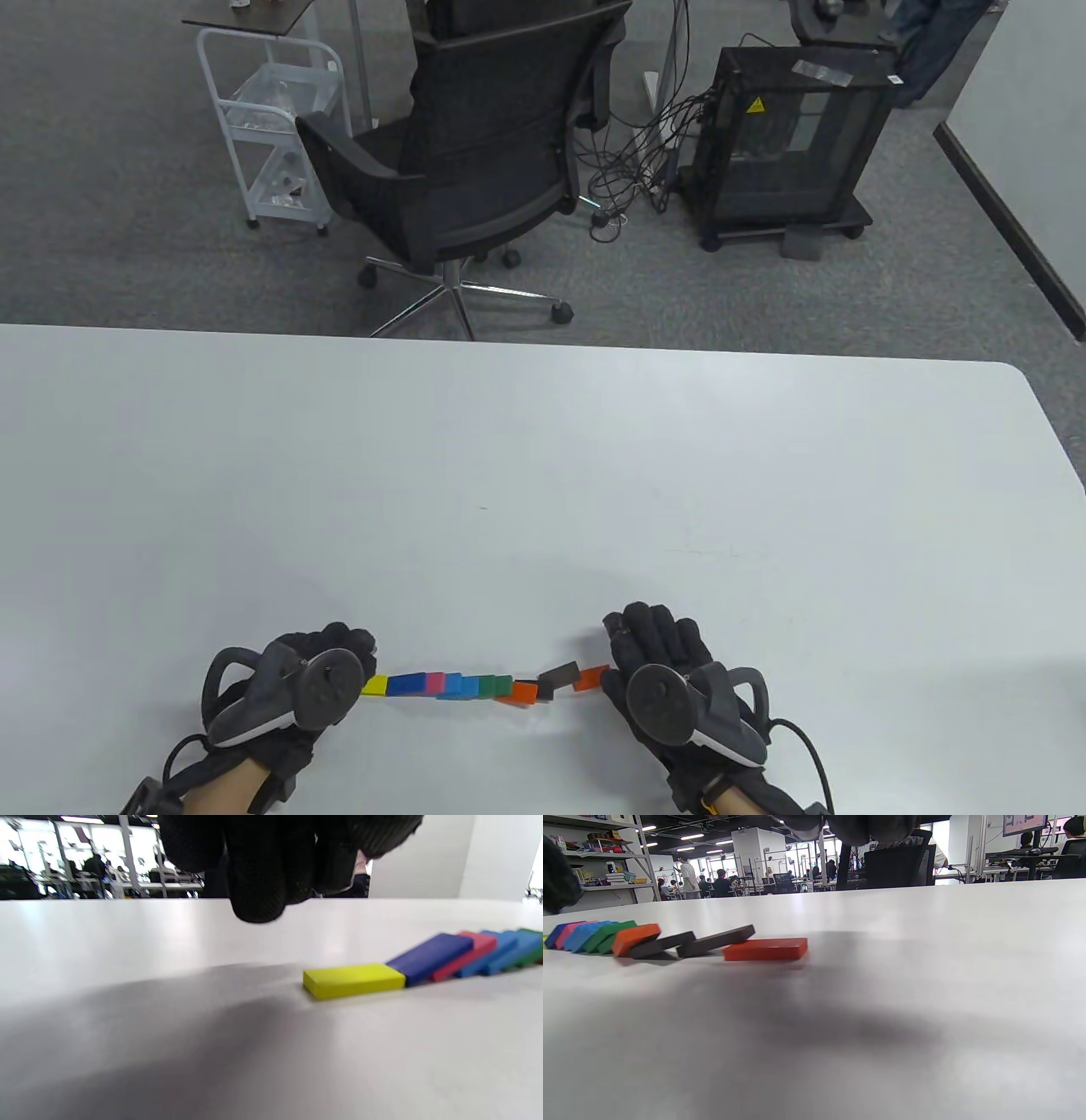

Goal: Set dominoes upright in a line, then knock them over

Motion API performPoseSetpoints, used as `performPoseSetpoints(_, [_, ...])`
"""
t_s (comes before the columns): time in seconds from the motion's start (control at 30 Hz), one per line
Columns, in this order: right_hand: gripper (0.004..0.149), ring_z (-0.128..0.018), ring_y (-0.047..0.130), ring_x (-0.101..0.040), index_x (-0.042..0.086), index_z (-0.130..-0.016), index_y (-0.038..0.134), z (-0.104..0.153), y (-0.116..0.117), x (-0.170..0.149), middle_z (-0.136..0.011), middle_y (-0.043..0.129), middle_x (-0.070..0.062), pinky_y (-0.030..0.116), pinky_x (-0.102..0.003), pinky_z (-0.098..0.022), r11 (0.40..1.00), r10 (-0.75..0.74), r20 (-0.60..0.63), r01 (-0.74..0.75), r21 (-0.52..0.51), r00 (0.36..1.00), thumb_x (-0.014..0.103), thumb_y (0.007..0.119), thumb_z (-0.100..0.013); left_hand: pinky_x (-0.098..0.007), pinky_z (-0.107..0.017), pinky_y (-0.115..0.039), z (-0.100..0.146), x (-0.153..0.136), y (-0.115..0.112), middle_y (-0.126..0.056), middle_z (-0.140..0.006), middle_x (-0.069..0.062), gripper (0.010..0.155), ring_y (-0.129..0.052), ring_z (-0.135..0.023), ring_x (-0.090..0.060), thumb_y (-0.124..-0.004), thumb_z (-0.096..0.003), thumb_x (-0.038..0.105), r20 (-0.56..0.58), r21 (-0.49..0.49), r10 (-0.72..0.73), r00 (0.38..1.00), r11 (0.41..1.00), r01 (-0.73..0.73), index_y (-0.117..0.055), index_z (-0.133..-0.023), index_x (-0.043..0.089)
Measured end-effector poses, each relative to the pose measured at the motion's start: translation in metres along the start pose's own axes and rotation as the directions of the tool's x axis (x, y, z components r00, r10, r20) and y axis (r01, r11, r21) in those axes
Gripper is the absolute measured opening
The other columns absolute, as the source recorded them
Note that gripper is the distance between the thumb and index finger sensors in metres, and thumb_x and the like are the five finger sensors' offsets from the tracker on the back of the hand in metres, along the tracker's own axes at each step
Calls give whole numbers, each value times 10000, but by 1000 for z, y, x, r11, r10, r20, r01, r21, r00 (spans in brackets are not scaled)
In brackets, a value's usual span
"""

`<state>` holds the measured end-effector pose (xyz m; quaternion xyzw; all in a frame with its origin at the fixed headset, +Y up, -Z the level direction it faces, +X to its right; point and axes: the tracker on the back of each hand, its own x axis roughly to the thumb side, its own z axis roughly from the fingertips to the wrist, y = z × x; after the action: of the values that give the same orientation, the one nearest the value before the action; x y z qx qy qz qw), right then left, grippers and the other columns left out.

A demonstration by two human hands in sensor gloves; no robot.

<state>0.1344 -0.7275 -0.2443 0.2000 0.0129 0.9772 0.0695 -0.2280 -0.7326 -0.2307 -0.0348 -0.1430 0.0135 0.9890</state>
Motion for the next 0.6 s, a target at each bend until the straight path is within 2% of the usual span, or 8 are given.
performPoseSetpoints(0.17, [655, -1079, 487, -426, 109, -1142, 530, 0, 0, 0, -1179, 446, -191, 362, -547, -791, 1000, 1, -1, -1, -4, 1000, 446, 537, -580, -507, -840, -569, 3, -3, 4, -647, -1219, -159, 547, -725, -1092, -355, -533, -713, 419, -43, 91, -16, 999, 996, 20, -663, -1166, 143])
performPoseSetpoints(0.3, [657, -1086, 464, -422, 112, -1148, 509, 1, -1, 0, -1185, 424, -183, 348, -543, -795, 1000, 9, -2, -9, -20, 1000, 447, 526, -584, -526, -877, -419, 3, -5, 3, -451, -1291, -170, 585, -511, -1177, -384, -480, -722, 414, -53, 89, -10, 999, 996, 14, -506, -1238, 141])
performPoseSetpoints(0.6, [656, -1087, 460, -422, 113, -1149, 504, 0, 3, 1, -1186, 419, -182, 345, -542, -796, 1000, 16, 4, -16, -10, 1000, 447, 522, -585, -520, -889, -342, 2, -12, 0, -370, -1307, -147, 591, -424, -1200, -372, -479, -720, 410, -89, 93, -14, 996, 995, 22, -454, -1250, 150])
